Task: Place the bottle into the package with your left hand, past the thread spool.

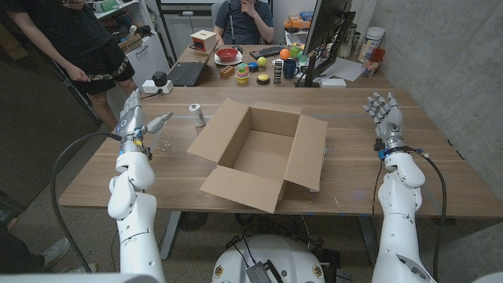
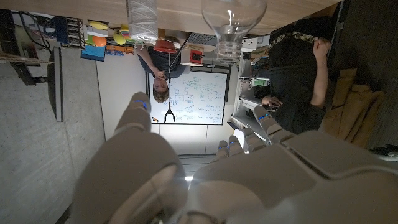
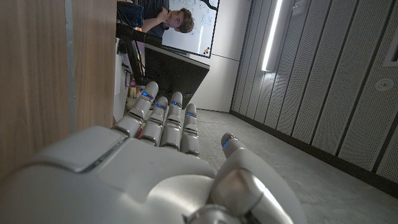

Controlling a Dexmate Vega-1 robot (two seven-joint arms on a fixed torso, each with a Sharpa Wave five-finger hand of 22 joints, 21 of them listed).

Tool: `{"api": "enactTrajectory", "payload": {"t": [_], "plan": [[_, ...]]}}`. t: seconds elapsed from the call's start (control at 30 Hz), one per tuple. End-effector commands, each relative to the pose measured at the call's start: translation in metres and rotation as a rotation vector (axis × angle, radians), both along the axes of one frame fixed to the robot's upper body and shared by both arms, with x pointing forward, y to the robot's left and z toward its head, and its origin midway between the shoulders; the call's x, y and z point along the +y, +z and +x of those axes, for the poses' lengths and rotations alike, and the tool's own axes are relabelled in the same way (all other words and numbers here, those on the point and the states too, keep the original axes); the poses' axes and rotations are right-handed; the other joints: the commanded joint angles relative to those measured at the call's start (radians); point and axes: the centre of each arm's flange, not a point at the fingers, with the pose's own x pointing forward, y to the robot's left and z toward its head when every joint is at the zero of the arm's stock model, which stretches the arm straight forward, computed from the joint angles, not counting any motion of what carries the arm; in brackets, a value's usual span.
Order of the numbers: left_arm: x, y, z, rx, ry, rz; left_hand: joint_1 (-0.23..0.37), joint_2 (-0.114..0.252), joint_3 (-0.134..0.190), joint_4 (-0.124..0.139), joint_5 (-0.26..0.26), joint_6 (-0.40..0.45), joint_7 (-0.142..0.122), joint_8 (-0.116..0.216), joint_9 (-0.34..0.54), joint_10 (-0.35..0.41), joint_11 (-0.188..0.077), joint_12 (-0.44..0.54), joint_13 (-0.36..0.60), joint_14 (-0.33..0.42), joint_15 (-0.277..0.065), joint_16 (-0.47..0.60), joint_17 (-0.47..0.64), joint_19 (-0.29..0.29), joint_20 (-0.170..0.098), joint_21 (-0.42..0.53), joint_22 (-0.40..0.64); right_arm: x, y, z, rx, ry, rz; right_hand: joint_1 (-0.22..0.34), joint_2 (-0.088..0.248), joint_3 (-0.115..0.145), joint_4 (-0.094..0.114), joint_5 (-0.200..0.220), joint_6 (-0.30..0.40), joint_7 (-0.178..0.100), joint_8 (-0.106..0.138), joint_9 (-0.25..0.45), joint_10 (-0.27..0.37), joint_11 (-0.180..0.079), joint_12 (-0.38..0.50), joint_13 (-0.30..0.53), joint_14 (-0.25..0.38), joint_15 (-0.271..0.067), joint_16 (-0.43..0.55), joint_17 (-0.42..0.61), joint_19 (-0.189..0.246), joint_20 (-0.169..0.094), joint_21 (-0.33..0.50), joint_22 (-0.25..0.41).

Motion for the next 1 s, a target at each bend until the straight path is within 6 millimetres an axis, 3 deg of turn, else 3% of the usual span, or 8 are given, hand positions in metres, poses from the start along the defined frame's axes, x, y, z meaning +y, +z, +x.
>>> {"api": "enactTrajectory", "payload": {"t": [0.03,0.57,0.83,1.0], "plan": [[0.025,-0.026,0.010,0.014,0.038,-0.114,-0.001,-0.009,-0.008,0.002,0.004,-0.172,0.009,0.007,0.003,-0.004,0.006,0.007,0.005,-0.008,0.007,0.010,0.003,0.005,0.002,0.000,0.002,0.000,0.002,-0.003,0.002,-0.011,-0.009,-0.010,0.001,0.001,0.001,0.007,0.009,0.002,0.005,0.002,0.011,-0.001,0.004,0.002,0.009,-0.001,0.007,0.003,0.010,0.003,-0.001,0.003],[0.040,-0.044,0.023,0.044,0.055,-0.214,-0.025,-0.014,-0.050,0.011,0.004,-0.220,0.049,0.004,0.006,-0.021,0.036,0.017,0.007,-0.020,0.030,0.013,0.003,0.000,0.038,-0.013,0.001,0.001,0.004,-0.005,-0.006,-0.018,-0.017,-0.012,0.000,-0.001,0.002,0.007,0.009,0.002,0.005,0.002,0.011,-0.001,0.004,0.002,0.010,0.000,0.007,0.003,0.013,0.003,-0.002,0.003],[0.035,-0.062,0.046,0.074,-0.008,-0.211,-0.039,-0.020,-0.075,0.013,0.005,-0.206,0.047,0.015,0.006,-0.017,0.037,0.025,0.007,-0.010,0.026,0.017,0.002,0.036,0.013,-0.006,0.000,0.001,0.005,-0.007,-0.015,-0.011,-0.041,-0.013,-0.003,-0.002,0.001,0.007,0.010,0.003,0.005,0.002,0.010,-0.002,0.003,0.002,0.012,0.000,0.007,0.002,0.015,0.005,-0.003,0.003],[0.031,-0.066,0.057,0.101,-0.030,-0.212,-0.045,-0.026,-0.089,0.012,0.004,-0.195,0.045,0.020,0.006,-0.014,0.038,0.028,0.006,-0.006,0.026,0.018,0.001,0.048,0.018,-0.005,-0.001,0.000,0.006,-0.008,-0.014,-0.013,-0.053,-0.013,-0.007,-0.004,0.000,0.008,0.008,0.003,0.004,0.002,0.011,0.000,0.003,0.002,0.015,0.001,0.008,0.002,0.017,0.006,-0.003,0.003]]}}
